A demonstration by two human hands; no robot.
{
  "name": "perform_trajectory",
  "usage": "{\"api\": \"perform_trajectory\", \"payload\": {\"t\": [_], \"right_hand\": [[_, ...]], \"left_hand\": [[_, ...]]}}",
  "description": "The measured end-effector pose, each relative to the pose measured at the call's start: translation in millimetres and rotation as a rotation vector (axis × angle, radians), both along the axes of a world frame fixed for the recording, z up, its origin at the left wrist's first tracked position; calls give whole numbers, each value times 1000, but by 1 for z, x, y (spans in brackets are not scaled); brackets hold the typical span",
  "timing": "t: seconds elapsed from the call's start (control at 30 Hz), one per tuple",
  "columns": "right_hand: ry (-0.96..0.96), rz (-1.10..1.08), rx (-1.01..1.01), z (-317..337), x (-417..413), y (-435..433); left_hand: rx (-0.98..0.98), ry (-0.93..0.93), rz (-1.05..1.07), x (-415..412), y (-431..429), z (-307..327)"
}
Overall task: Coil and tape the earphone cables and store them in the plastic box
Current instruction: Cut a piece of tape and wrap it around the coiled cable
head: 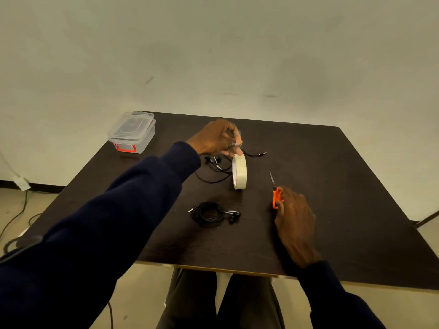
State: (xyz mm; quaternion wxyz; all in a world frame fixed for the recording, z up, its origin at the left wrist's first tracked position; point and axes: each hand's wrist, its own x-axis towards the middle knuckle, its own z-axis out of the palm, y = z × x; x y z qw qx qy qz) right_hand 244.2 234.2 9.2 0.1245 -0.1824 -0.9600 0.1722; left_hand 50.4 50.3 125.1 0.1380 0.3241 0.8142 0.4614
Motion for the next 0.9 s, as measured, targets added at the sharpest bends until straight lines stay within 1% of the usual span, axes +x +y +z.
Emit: {"api": "perform_trajectory", "payload": {"t": [0.1,0.17,0.23,0.33,0.43,0.6,0.67,0.77,0.83,0.9], "right_hand": [[171,-6,-221,-6,-7,9],[226,35,-400,2,-12,13],[259,93,-437,19,-17,17],[261,225,-336,53,-25,22],[91,340,-206,77,-32,28],[-26,413,-48,89,-46,36],[-53,443,-8,92,-53,36],[-95,491,23,96,-65,34],[-109,497,7,97,-67,32],[-102,487,-8,94,-64,30]], "left_hand": [[-16,22,-5,3,3,2],[-31,43,-8,5,6,3],[-54,68,-10,5,7,4],[-85,85,-25,6,7,7],[-96,85,-29,6,6,7],[-81,55,-41,7,3,8],[-101,72,-48,7,3,9],[-151,158,-36,6,6,6],[-188,265,-34,4,7,1],[-174,312,-33,4,7,-6]]}}
